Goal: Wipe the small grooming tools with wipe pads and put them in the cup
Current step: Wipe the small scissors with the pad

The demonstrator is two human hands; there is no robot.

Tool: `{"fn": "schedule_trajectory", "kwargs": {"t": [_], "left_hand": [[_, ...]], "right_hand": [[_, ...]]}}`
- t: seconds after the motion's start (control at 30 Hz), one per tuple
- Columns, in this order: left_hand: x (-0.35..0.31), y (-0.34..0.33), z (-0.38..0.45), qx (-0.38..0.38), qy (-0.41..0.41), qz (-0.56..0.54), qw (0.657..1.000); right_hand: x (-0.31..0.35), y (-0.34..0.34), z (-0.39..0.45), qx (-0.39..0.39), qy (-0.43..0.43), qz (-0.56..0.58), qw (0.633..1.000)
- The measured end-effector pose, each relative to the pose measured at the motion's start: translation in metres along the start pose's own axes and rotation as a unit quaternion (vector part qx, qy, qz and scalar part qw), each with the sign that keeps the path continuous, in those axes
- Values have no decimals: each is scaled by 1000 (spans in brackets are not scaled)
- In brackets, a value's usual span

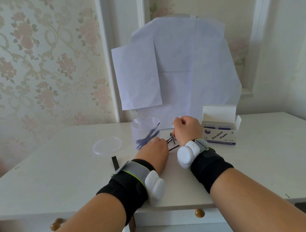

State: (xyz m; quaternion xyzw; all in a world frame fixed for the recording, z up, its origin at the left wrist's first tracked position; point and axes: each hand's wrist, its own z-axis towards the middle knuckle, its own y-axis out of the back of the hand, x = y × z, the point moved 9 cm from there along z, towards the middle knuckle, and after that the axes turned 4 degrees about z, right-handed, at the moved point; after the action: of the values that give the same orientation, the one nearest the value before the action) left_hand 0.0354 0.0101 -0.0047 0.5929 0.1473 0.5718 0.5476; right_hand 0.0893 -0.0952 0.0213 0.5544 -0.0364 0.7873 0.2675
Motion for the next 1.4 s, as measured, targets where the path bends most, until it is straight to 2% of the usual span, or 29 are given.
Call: {"fn": "schedule_trajectory", "kwargs": {"t": [0.1, 0.27, 0.47, 0.63, 0.83, 0.97, 1.1, 1.17, 1.33, 1.4], "left_hand": [[2, 1, -2, 2, 4, -10, 1000], [11, 2, -4, 2, 42, -125, 991], [24, 10, -14, 2, 106, -272, 956], [34, 10, -15, -43, 151, -370, 916], [36, 15, -14, -111, 142, -390, 903], [32, 20, -11, -144, 115, -394, 900], [30, 16, -8, -128, 107, -386, 907], [37, 11, -11, -122, 137, -419, 889], [54, 10, -23, -147, 201, -533, 809], [59, 9, -27, -148, 219, -568, 779]], "right_hand": [[-2, -1, 2, -2, -3, -4, 1000], [-2, -4, 1, 4, -5, -13, 1000], [7, 0, -3, 10, 21, -89, 996], [19, 12, -6, -43, 52, -80, 994], [32, 21, -12, -113, 102, -23, 988], [37, 18, -13, -85, 141, 15, 986], [40, 3, -18, -27, 154, 58, 986], [40, 3, -19, -20, 141, 90, 986], [27, 14, -10, -52, 73, 196, 977], [22, 11, -8, -34, 45, 231, 971]]}}
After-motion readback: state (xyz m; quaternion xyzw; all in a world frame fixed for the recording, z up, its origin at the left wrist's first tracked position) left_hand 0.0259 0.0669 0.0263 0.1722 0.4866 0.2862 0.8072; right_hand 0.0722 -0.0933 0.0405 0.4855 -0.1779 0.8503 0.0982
